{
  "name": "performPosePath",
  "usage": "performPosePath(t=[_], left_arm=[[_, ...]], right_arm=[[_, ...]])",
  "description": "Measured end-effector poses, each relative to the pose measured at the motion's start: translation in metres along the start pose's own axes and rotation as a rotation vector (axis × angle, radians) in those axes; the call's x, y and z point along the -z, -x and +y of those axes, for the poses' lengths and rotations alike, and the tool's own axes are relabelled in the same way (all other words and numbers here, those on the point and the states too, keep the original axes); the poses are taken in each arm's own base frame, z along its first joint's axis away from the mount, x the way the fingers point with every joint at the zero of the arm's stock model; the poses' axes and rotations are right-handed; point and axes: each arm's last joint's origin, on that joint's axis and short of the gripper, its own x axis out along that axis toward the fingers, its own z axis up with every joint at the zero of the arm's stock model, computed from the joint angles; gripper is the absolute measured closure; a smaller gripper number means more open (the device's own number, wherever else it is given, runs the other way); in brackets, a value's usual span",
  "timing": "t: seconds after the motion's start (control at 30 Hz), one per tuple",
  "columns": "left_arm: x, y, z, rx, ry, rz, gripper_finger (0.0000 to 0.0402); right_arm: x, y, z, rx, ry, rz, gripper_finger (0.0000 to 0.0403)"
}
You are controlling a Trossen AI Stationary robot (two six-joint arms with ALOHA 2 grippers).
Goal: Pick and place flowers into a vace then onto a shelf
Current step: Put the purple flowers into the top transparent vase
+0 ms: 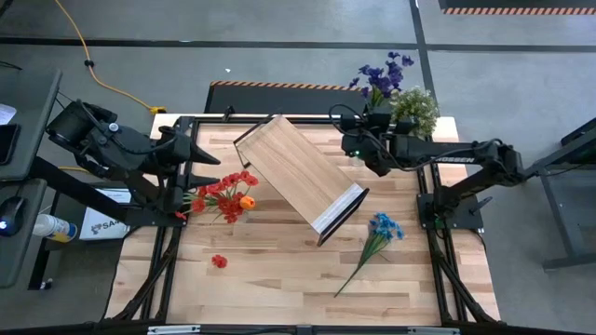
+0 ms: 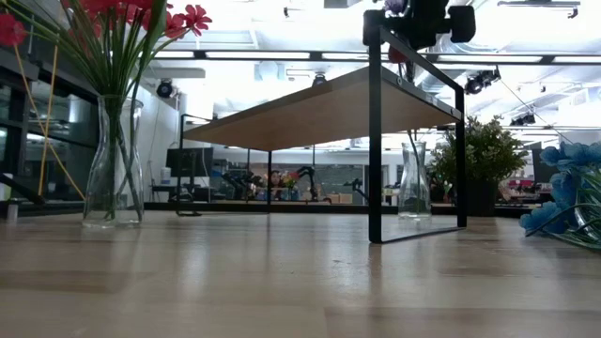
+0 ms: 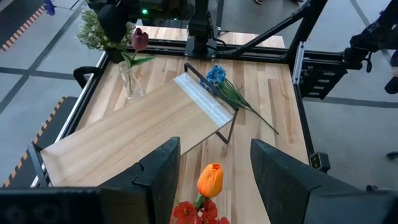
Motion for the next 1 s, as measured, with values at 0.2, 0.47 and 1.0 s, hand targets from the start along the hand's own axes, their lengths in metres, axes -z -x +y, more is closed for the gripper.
performPosePath(t=[0.2,0.47,1.0], left_arm=[[0.000,0.000,0.000,0.001,0.000,0.000,0.0172],[0.000,0.000,0.000,0.001,0.000,0.000,0.0172],[0.000,0.000,-0.001,0.023,0.000,0.008,0.0172]], right_arm=[[0.007,-0.001,0.005,0.013,0.029,-0.007,0.0399],[0.010,-0.003,0.008,0.036,0.040,-0.023,0.0399],[0.027,-0.012,0.021,0.055,0.048,-0.018,0.0398]])
